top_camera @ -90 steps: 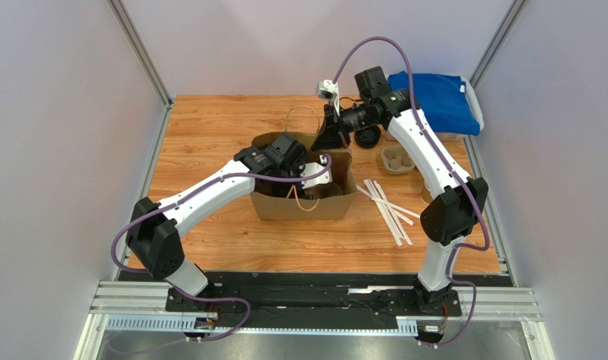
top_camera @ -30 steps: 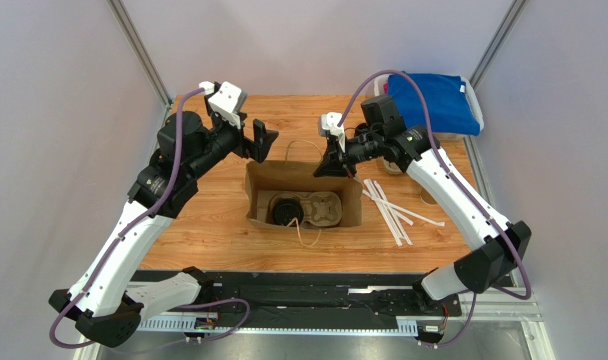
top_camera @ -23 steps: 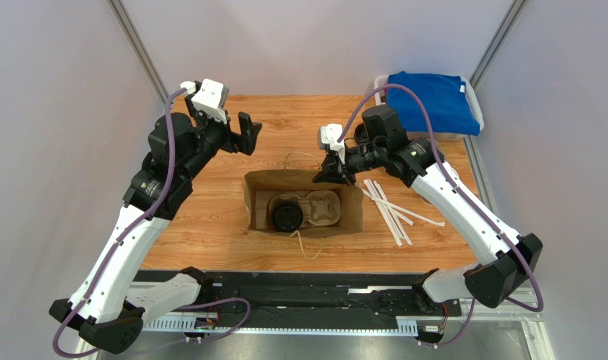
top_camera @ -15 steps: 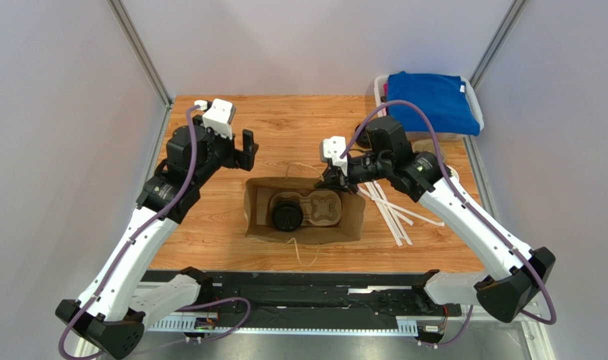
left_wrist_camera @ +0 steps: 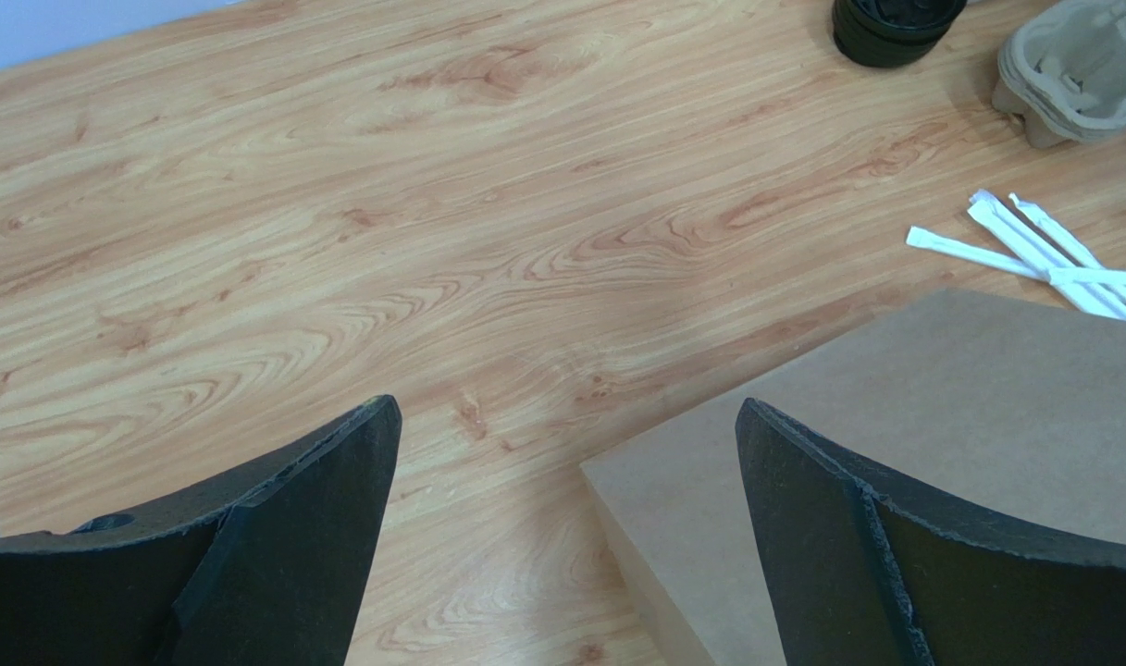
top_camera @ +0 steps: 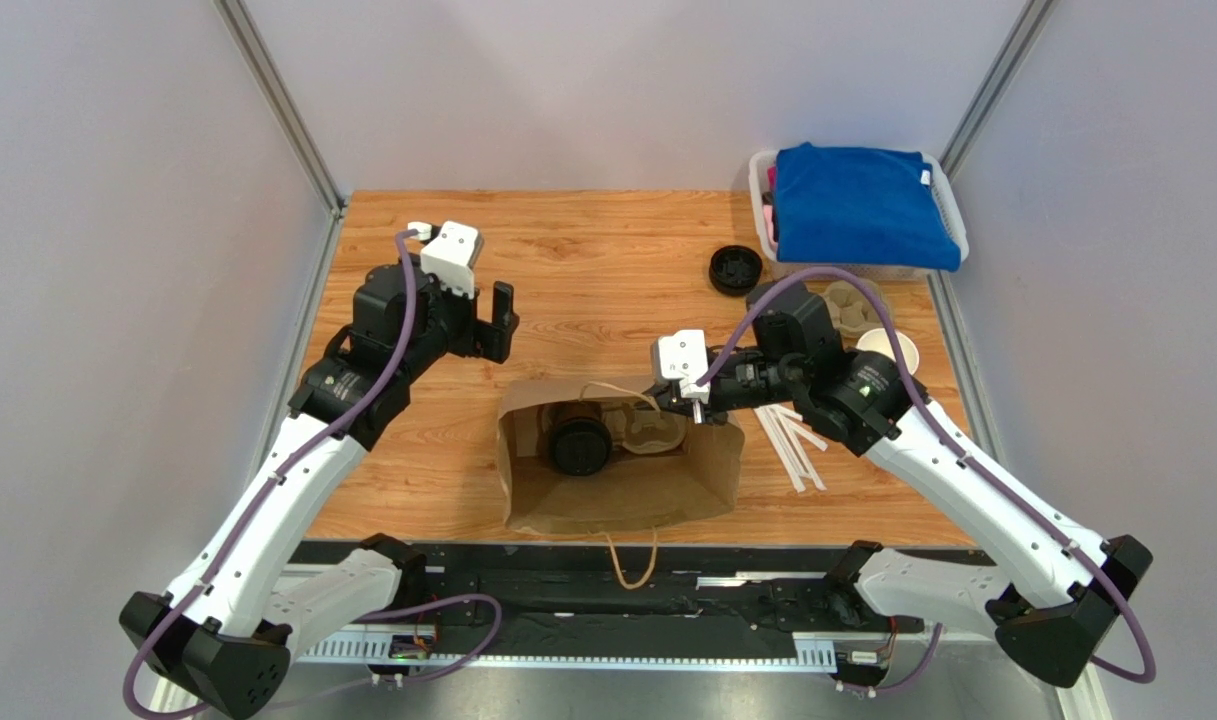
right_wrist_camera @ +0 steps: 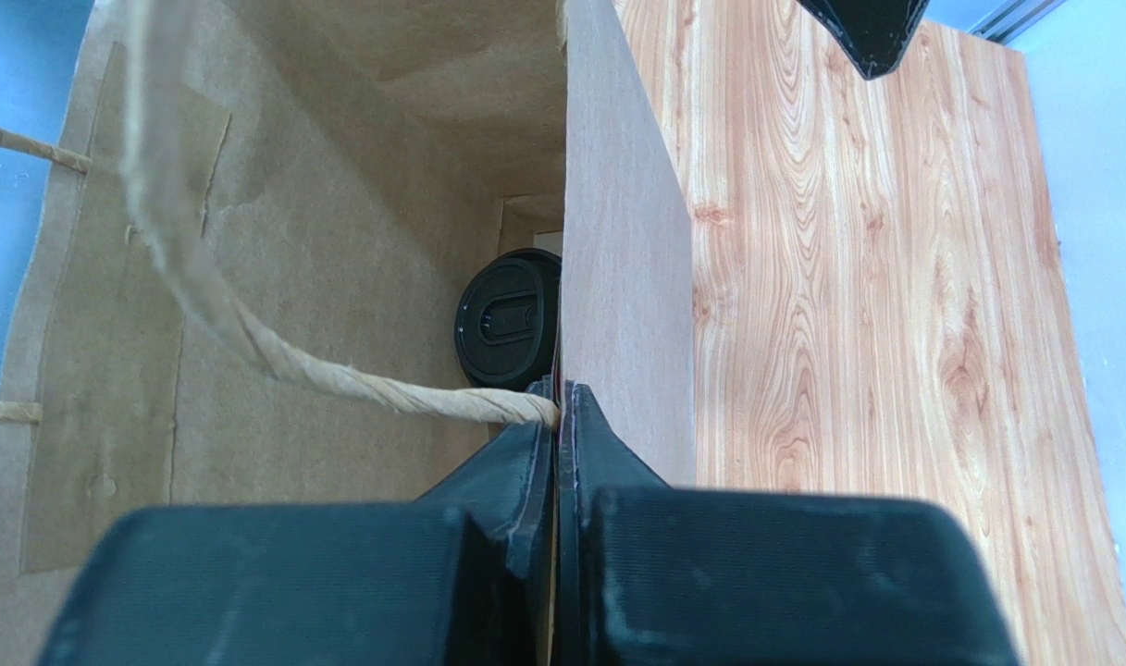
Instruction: Pack the takeout coffee
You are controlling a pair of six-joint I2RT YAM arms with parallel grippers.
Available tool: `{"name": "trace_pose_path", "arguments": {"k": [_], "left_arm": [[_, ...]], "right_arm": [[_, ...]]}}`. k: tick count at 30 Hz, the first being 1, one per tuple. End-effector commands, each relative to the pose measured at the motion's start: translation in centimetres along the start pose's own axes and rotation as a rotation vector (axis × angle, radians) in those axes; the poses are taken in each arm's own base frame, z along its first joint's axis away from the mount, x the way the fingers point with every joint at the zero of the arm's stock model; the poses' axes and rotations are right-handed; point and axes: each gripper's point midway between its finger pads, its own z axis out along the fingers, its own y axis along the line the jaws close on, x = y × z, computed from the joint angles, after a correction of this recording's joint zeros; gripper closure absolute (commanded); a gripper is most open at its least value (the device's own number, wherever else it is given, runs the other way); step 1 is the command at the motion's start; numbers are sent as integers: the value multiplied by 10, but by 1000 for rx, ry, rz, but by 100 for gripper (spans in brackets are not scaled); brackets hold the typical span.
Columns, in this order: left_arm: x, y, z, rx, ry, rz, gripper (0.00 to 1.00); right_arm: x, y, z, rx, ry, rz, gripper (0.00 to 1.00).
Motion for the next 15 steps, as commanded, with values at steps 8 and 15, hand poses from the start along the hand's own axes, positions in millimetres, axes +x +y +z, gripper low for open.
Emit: {"name": "trace_pose_path", "arguments": {"k": [8,15], "left_arm": [[0,3,7,-8,4,1,1],[1,11,13,-20,15,-5,1]], "right_arm": [[2,-40,12,98,34,5,100],[12,-102,16,151,40,117,100]]}}
